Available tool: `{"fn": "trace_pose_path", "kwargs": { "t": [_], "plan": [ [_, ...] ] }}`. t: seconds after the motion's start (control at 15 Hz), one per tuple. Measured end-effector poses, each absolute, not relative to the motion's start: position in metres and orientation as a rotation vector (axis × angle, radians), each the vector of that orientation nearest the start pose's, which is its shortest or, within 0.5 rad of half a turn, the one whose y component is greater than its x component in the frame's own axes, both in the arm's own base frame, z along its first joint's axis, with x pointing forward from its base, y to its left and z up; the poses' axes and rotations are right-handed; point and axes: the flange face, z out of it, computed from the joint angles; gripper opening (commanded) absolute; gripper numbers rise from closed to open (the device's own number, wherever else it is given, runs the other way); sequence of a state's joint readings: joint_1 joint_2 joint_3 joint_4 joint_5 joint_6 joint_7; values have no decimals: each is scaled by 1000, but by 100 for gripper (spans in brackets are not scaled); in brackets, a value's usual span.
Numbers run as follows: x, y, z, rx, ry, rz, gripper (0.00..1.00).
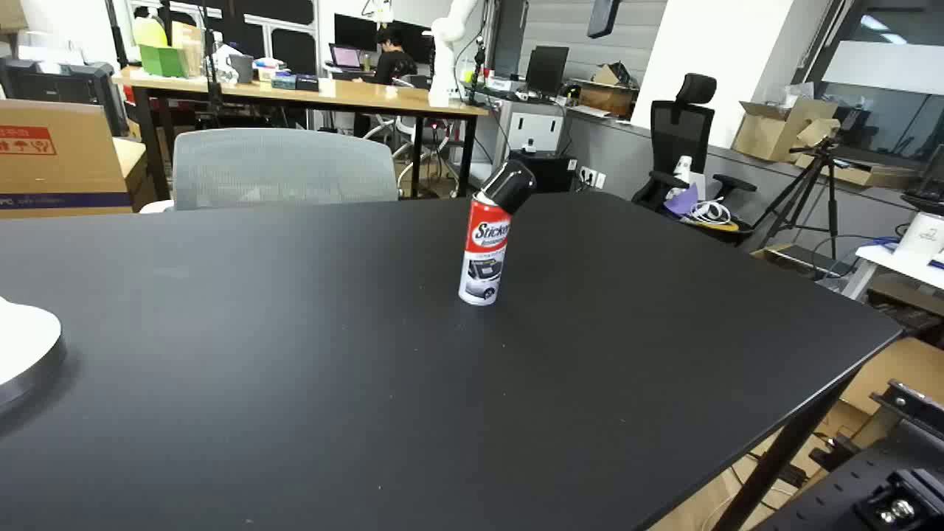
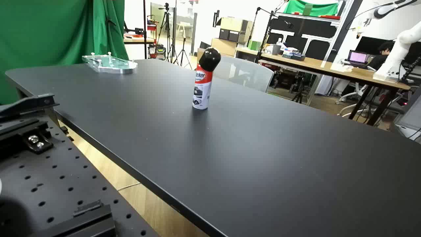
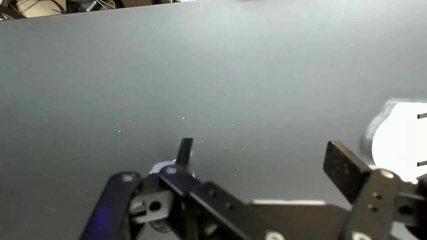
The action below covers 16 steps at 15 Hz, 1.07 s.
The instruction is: Remove the lid from the spray tin
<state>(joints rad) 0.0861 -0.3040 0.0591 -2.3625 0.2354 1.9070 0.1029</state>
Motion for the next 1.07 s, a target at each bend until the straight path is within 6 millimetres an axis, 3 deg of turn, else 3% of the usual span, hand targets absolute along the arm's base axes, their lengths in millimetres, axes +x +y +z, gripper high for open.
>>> {"fn": "trace_pose_path", "kwargs": {
  "t": [1.07],
  "plan": [
    [432, 76, 431, -2972, 78, 232, 100]
  ]
}}
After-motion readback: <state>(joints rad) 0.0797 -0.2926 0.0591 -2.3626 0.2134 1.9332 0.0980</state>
